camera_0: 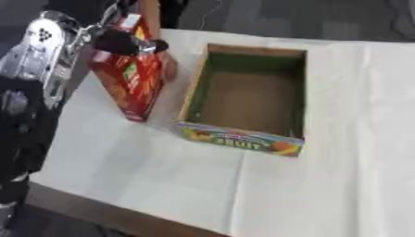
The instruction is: Pick up objects on the table and place them in the box.
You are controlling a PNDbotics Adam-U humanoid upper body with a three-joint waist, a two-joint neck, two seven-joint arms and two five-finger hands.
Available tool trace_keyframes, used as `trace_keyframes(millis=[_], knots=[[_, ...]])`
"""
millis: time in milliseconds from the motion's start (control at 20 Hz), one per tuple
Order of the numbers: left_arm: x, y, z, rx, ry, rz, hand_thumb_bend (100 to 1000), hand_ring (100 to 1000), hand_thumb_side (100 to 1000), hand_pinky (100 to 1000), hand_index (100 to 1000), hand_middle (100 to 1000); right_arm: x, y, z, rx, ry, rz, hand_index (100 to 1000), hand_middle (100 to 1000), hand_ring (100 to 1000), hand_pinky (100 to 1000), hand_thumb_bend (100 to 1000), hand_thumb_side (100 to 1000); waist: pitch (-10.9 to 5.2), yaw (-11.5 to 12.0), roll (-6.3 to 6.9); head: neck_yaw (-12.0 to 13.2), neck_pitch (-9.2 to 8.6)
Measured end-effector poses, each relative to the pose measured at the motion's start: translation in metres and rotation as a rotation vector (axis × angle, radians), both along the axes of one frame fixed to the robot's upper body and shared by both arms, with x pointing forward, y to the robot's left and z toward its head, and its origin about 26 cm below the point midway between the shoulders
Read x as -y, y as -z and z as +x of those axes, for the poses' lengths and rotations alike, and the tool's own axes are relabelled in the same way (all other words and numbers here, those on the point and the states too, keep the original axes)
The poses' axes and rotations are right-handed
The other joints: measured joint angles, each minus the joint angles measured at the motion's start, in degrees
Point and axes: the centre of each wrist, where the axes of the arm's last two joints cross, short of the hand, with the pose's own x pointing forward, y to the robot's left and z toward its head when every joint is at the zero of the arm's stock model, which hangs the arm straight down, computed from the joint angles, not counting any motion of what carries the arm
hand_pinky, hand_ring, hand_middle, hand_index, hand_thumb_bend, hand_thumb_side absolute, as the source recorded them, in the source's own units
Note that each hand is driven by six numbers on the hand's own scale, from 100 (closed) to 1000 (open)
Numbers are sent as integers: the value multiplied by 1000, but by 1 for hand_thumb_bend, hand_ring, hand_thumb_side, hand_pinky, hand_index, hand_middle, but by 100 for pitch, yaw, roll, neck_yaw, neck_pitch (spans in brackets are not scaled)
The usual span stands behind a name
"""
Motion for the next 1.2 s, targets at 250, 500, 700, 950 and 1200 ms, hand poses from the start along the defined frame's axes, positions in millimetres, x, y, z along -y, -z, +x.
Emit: trace_keyframes(millis=[250, 500, 700, 950, 1200], knots=[[-11, -3, -2, 4, -72, -33, 713, 385, 1000, 100, 611, 457, 0, 0, 0, 3, 4, 0, 744, 652, 585, 462, 100, 1000, 1, 2, 0, 1, 0], [-17, -5, -3, -1, -129, -66, 711, 386, 1000, 100, 609, 458, 0, 0, 0, 3, 4, -3, 744, 652, 585, 462, 100, 1000, 1, 3, 0, 1, 0], [-24, -5, -3, -8, -165, -87, 682, 385, 1000, 100, 608, 459, 0, 0, 0, 3, 4, -3, 744, 652, 586, 463, 100, 1000, 1, 3, 0, 1, 0], [-30, -5, -2, -21, -201, -114, 671, 377, 1000, 100, 611, 454, 0, 0, 0, 1, 5, -3, 744, 653, 586, 463, 100, 1000, 2, 1, 0, 0, 0], [-34, -1, 0, -45, -213, -122, 665, 374, 1000, 100, 609, 452, 0, 0, 1, 0, 4, -1, 744, 653, 587, 463, 100, 1000, 6, -11, -2, -2, 0]])
